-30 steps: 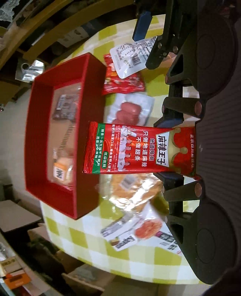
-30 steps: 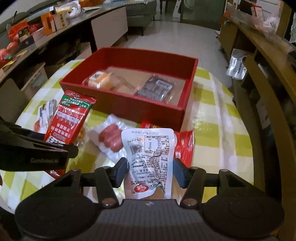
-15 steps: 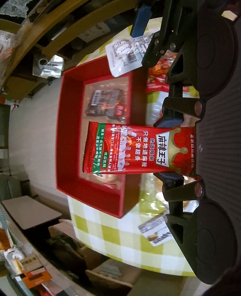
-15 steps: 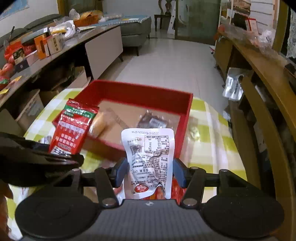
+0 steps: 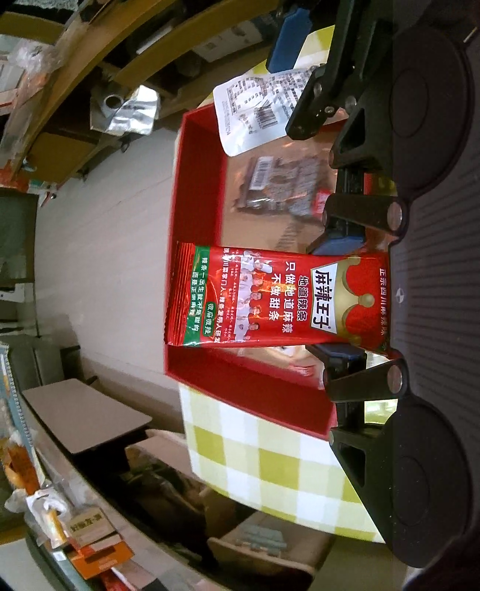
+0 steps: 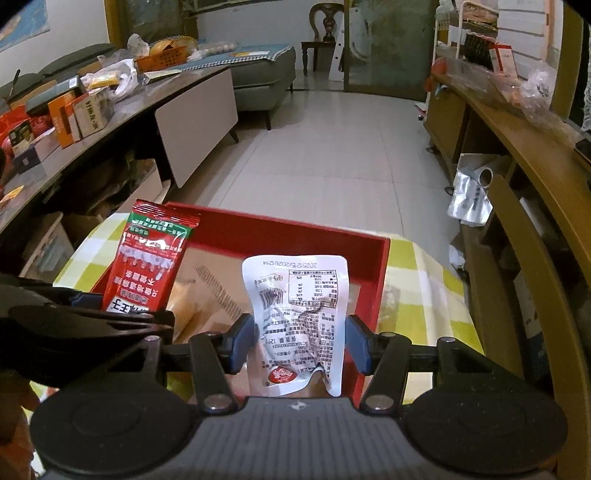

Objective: Organize snacks
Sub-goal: 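Carry the sauce sachet over the red box with the left tool while the right tool carries the pouch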

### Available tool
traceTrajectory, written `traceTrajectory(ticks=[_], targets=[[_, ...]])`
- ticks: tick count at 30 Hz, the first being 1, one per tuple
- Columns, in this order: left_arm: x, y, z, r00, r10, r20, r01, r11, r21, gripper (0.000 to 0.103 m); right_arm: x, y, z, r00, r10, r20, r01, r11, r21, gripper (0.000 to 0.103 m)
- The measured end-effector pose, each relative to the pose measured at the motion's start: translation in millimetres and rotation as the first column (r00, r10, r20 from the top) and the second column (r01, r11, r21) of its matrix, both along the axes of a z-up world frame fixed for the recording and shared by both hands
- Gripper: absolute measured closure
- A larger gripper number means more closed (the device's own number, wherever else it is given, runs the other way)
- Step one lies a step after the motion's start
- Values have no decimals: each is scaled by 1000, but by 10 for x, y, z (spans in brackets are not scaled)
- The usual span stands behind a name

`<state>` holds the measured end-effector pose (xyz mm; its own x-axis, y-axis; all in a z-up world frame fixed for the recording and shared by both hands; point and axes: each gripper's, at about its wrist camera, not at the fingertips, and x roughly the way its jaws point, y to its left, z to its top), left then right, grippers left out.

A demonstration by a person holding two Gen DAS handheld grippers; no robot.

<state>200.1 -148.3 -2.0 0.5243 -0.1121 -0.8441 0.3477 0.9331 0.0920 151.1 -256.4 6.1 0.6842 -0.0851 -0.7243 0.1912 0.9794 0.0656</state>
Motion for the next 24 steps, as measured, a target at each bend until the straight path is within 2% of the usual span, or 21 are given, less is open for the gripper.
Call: traceTrajectory(ticks=[11,24], targets=[[349,-85,-131,1000,29,-1,-29,999,19,49,336,-23,-144,1000,-2,-22,2,1000,-9,40],[569,-112,-407,997,53,-58,-49,997,64,49,579,-63,-417,997,12,-79,-13,1000,-3,40]])
